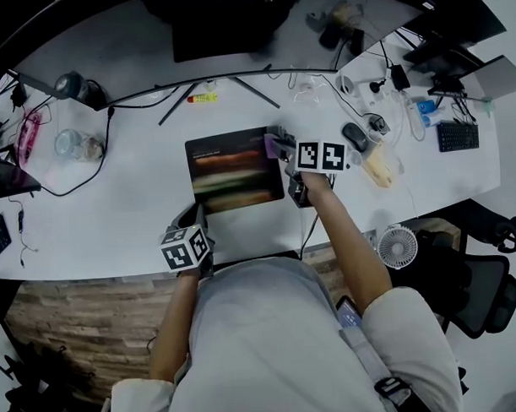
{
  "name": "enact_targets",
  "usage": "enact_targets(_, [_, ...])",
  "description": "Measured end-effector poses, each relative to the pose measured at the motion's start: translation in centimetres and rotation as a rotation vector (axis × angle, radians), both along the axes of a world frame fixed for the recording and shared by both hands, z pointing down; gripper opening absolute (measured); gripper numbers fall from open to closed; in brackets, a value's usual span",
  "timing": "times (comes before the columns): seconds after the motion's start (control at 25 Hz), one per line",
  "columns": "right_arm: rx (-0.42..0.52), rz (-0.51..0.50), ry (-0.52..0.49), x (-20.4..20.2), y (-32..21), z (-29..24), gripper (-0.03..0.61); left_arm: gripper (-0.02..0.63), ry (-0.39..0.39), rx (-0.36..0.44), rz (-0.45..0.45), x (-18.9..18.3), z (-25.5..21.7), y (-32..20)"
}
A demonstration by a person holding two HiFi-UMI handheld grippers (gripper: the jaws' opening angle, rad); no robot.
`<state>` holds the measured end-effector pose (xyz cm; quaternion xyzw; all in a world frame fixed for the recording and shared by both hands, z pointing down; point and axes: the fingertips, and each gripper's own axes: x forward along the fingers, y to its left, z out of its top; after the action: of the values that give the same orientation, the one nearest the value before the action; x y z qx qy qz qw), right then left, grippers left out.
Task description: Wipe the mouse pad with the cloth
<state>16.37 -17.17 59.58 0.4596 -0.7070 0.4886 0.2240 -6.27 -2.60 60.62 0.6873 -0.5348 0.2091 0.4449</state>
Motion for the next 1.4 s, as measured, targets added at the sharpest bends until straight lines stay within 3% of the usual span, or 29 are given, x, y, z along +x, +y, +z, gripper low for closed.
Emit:
enact_targets(0.68, [-0.006, 0.045, 0.063, 2.7, 1.6, -1.0, 0.199, 0.000, 0.007, -0.004, 0.004, 0.0, 0.0, 0.1])
enact_targets(0.96, [-0.014, 0.039, 0.025, 0.3, 3.1, -1.6, 0.201, 0.000, 0.025, -0.011, 0.007, -0.1, -0.1, 0.3])
enact_targets(1.4, [-0.010, -0.041, -0.026, -7.1, 5.9, -2.1, 0.201, 0.000, 0.010, -0.001, 0.036, 0.0, -0.1, 0.5])
